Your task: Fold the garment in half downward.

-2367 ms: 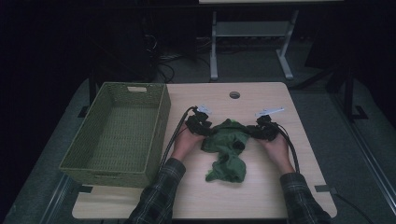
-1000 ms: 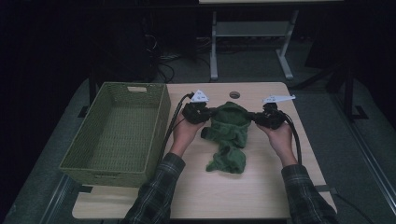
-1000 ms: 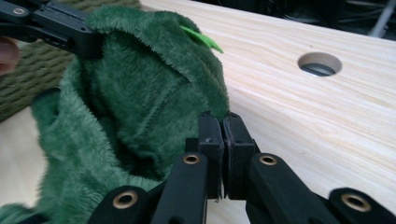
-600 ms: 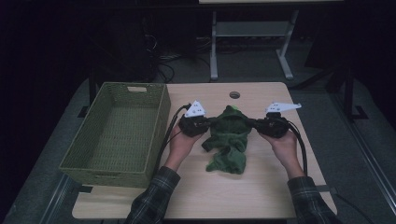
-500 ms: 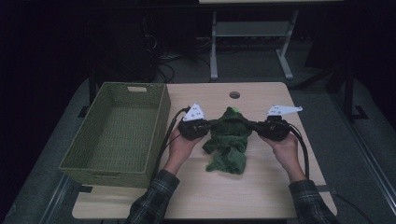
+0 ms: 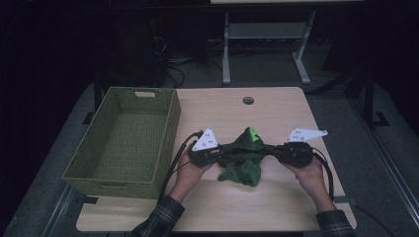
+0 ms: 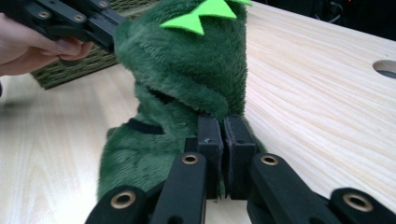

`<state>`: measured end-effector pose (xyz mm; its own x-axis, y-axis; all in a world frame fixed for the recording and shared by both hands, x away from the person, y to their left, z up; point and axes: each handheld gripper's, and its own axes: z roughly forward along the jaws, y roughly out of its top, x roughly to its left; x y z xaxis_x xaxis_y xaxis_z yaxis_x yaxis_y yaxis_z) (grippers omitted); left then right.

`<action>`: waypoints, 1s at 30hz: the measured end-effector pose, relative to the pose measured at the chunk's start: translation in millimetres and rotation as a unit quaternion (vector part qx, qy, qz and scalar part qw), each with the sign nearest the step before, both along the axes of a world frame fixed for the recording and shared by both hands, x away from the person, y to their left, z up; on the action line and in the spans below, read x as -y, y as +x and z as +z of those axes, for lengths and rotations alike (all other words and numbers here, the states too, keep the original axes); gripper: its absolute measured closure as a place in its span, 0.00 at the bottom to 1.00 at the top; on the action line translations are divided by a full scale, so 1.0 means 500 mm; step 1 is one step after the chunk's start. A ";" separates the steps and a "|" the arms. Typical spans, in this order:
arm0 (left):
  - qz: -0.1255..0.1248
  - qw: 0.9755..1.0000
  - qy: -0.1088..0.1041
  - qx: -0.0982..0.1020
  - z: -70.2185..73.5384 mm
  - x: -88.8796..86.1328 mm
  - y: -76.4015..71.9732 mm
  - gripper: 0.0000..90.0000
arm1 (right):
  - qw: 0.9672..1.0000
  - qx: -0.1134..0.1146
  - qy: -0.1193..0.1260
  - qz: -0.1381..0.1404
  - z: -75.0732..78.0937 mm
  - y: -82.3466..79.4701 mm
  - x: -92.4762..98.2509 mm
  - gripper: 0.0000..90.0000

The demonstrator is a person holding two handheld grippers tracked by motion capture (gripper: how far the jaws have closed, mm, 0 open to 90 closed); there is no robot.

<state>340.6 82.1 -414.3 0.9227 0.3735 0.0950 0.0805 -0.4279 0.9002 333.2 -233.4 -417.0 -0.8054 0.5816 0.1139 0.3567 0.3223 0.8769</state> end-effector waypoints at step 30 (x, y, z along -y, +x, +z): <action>-0.062 0.995 0.066 -0.036 -0.091 -0.033 -0.086 0.96 | 0.995 -0.048 -0.043 0.070 -0.061 -0.117 -0.026 0.96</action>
<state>297.4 98.4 -459.8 0.9671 0.2453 0.0682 0.0818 -0.5530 0.8292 274.7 -220.5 -447.6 -0.8675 0.4747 0.1485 0.3833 0.4478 0.8078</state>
